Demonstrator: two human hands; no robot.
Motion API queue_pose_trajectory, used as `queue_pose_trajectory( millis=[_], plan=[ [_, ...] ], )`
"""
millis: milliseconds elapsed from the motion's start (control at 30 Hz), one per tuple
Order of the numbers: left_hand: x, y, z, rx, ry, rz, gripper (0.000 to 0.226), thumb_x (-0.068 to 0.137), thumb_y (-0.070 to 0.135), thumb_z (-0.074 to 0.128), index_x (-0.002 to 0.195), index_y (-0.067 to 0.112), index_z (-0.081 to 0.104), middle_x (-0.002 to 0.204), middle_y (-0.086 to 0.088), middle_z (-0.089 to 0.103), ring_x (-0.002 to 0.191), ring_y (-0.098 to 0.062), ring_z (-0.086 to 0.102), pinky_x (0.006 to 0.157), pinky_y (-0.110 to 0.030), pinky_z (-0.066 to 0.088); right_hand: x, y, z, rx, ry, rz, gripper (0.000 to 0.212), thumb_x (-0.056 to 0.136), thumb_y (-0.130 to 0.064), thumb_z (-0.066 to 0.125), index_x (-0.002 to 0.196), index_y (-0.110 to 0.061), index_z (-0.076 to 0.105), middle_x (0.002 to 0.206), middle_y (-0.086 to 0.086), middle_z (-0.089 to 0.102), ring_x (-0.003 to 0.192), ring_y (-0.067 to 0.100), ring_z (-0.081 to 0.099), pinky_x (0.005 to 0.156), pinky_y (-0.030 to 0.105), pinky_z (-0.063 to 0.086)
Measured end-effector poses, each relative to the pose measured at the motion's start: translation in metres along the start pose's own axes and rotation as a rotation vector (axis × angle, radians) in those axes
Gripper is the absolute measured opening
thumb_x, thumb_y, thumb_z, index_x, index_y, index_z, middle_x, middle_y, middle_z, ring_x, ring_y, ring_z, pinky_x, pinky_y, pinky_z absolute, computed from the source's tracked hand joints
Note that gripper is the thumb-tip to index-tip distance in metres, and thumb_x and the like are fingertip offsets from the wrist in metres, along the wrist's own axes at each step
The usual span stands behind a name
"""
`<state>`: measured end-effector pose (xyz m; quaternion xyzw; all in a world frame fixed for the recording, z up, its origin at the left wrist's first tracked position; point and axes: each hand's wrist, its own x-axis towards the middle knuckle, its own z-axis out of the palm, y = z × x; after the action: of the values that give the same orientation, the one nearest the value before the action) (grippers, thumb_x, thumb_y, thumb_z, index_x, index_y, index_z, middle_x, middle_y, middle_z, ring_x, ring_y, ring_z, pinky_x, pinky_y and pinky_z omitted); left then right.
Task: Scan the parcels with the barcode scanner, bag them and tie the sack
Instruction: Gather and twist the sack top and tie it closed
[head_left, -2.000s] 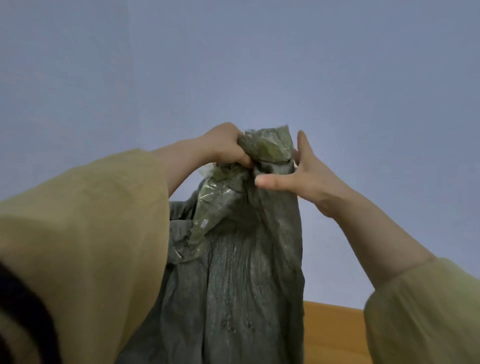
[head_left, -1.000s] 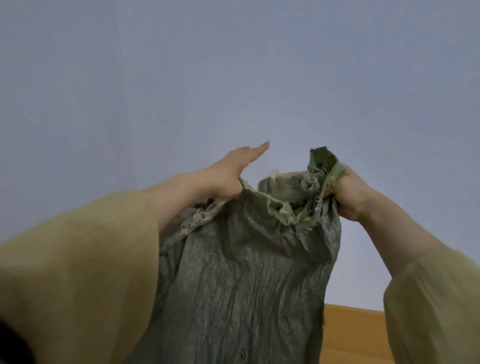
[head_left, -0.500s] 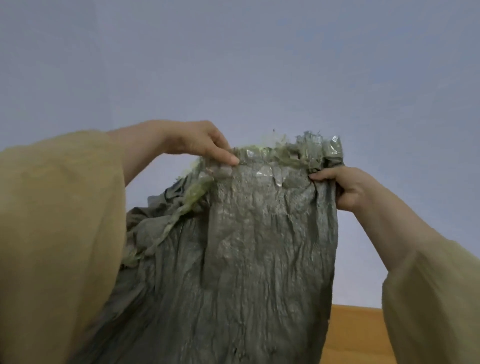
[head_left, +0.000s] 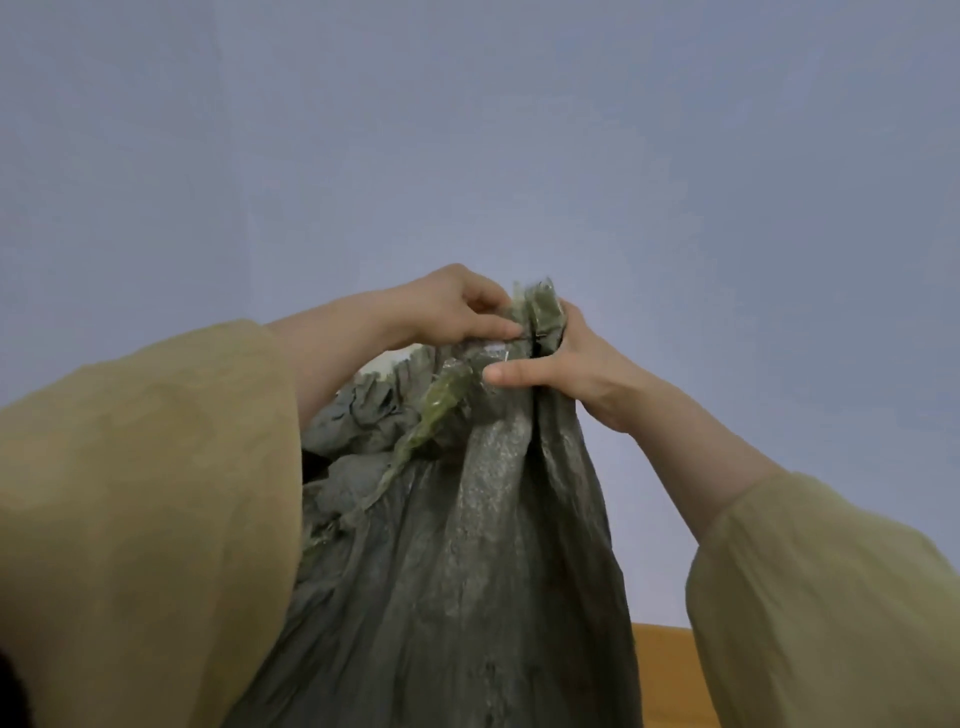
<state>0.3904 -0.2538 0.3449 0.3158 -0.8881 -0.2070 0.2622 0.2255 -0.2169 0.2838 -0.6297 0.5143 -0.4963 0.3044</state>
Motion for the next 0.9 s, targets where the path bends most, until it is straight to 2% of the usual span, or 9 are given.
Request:
queue_pose_trajectory(
  millis=[67,200,367,500,567,667,733,833,900],
  plan=[
    [-0.006,0.003,0.001,-0.045,-0.024,0.022,0.011,0.087,0.022,0.067,0.091,0.012,0.068,0.073,0.005,0.062,0.059,0.003,0.053,0.057,-0.008,0.043,0.001,0.005,0.013,0.005,0.15,-0.05,0.113,0.036,-0.043,0.097,0.133,-0.019,0.045,0.116,0.0,0.067,0.105,0.019,0.066,0.091,0.041,0.054],
    [-0.019,0.0,0.006,-0.057,0.028,0.034,0.019,0.082,0.015,0.07,0.1,0.008,0.069,0.093,-0.004,0.069,0.078,-0.006,0.06,0.075,-0.015,0.049,-0.002,0.008,0.024,0.109,0.367,-0.148,0.046,0.052,-0.004,0.087,0.092,-0.018,0.068,0.091,0.007,0.074,0.087,0.025,0.071,0.083,0.048,0.056],
    [-0.064,-0.04,0.064,-0.016,0.666,0.07,0.046,0.069,0.039,0.069,0.106,0.026,0.045,0.109,0.005,0.049,0.098,-0.009,0.051,0.087,-0.023,0.044,-0.009,0.006,0.018,0.182,0.414,-0.073,0.049,0.058,0.005,0.084,0.102,-0.006,0.065,0.091,0.009,0.073,0.084,0.026,0.071,0.079,0.046,0.058],
    [-0.083,-0.092,0.121,0.296,0.446,-0.274,0.066,0.073,0.051,0.072,0.123,0.019,0.044,0.118,0.0,0.046,0.11,-0.017,0.049,0.092,-0.035,0.044,-0.018,0.004,0.018,0.255,0.38,-0.038,0.045,0.062,0.009,0.081,0.102,-0.004,0.065,0.084,0.007,0.073,0.073,0.021,0.072,0.064,0.036,0.059],
    [-0.083,-0.107,0.128,0.431,0.401,-0.267,0.043,0.086,0.042,0.062,0.119,0.017,0.05,0.115,-0.002,0.053,0.109,-0.023,0.053,0.086,-0.037,0.044,-0.021,0.002,0.017,0.284,0.367,-0.033,0.042,0.064,0.009,0.08,0.1,-0.006,0.065,0.082,0.006,0.072,0.067,0.017,0.072,0.055,0.03,0.057],
    [-0.084,-0.111,0.106,0.252,0.517,-0.176,0.014,0.094,0.023,0.054,0.102,0.013,0.058,0.094,-0.001,0.062,0.092,-0.024,0.06,0.07,-0.032,0.041,-0.024,0.005,0.009,0.28,0.362,-0.044,0.038,0.066,0.01,0.079,0.095,-0.011,0.066,0.08,0.001,0.072,0.065,0.01,0.071,0.053,0.025,0.055],
    [-0.08,-0.11,0.074,0.126,0.576,-0.131,0.013,0.091,0.018,0.059,0.102,0.014,0.064,0.097,-0.002,0.067,0.093,-0.022,0.061,0.075,-0.029,0.043,-0.025,0.008,0.003,0.257,0.359,-0.055,0.039,0.066,0.011,0.078,0.095,-0.012,0.066,0.08,-0.001,0.072,0.069,0.009,0.07,0.056,0.024,0.056],
    [-0.064,-0.105,0.031,0.2,0.482,-0.016,0.031,0.084,0.013,0.066,0.116,0.015,0.064,0.117,-0.007,0.063,0.112,-0.024,0.056,0.093,-0.028,0.039,-0.026,0.013,-0.002,0.245,0.31,-0.063,0.042,0.064,0.015,0.076,0.097,-0.01,0.067,0.079,-0.002,0.072,0.075,0.014,0.07,0.061,0.026,0.057],
    [-0.051,-0.096,0.015,0.346,0.229,-0.017,0.069,0.082,0.012,0.069,0.143,0.017,0.037,0.146,-0.009,0.038,0.137,-0.023,0.032,0.108,-0.027,0.024,-0.029,0.013,-0.001,0.246,0.234,-0.073,0.044,0.065,0.02,0.071,0.099,-0.006,0.066,0.078,-0.002,0.073,0.077,0.015,0.07,0.064,0.027,0.058]
  ],
)
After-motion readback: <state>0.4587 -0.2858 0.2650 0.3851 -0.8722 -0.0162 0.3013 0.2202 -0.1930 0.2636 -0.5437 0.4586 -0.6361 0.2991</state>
